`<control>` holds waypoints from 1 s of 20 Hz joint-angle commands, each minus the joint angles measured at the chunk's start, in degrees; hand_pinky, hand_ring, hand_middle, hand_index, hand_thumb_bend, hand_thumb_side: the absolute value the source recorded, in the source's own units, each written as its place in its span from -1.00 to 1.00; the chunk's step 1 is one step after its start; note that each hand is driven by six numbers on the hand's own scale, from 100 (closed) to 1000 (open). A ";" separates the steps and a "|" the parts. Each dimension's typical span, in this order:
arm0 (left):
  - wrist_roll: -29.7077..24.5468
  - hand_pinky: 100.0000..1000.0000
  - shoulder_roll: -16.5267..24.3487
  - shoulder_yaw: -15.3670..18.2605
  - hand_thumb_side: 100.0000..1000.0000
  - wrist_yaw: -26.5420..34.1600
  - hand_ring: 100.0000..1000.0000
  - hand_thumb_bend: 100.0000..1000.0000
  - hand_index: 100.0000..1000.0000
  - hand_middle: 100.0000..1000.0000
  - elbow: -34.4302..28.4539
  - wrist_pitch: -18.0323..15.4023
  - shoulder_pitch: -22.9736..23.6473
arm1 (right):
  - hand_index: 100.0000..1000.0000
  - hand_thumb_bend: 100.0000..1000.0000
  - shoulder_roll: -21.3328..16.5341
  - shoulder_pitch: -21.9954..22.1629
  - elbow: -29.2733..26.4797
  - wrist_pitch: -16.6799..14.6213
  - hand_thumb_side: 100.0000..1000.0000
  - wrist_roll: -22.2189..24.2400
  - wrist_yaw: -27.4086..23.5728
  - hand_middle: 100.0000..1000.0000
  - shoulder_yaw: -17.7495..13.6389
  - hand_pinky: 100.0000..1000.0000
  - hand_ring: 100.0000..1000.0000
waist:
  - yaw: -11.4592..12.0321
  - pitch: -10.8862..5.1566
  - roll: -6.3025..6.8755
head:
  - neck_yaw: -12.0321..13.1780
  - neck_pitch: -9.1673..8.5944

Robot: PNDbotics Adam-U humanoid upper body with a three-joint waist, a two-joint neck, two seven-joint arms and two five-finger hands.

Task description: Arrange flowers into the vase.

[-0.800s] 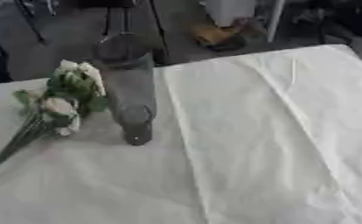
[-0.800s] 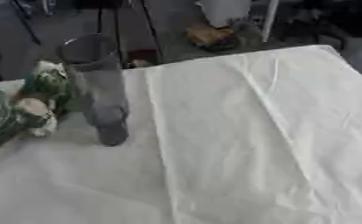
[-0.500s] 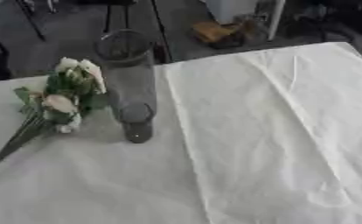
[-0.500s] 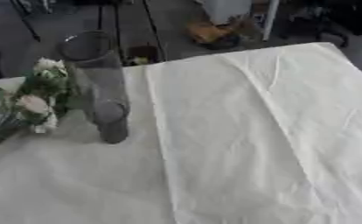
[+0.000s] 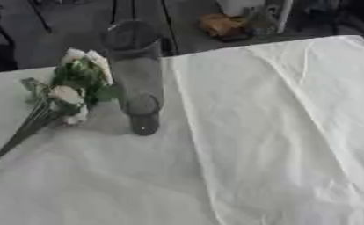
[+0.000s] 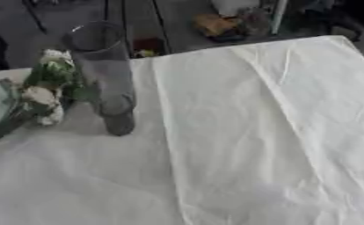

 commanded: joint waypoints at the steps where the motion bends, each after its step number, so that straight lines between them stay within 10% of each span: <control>1: -0.27 0.95 2.66 1.07 1.00 -0.86 0.93 -0.93 1.00 1.00 -0.73 1.28 -0.07 | 0.81 -1.00 -1.96 -0.21 -0.77 -0.14 1.00 0.06 -0.37 0.74 -0.72 0.44 0.72 | 0.19 -0.67 0.00 | 0.05 0.54; 10: -3.86 0.96 5.01 1.73 0.48 -7.60 0.92 -0.74 1.00 1.00 -0.73 8.16 1.55 | 0.81 -1.00 -1.97 0.08 -0.77 0.35 1.00 0.34 -0.40 0.74 -0.69 0.44 0.72 | 0.54 -0.75 0.27 | -0.44 0.44; 20: -12.77 1.00 8.63 -0.74 0.47 -12.57 1.00 -0.35 1.00 1.00 -0.73 17.12 2.54 | 0.81 -1.00 -1.82 -0.04 -0.77 0.82 1.00 0.77 -0.62 0.73 -0.55 0.45 0.72 | 0.24 -0.88 0.27 | -0.50 -0.16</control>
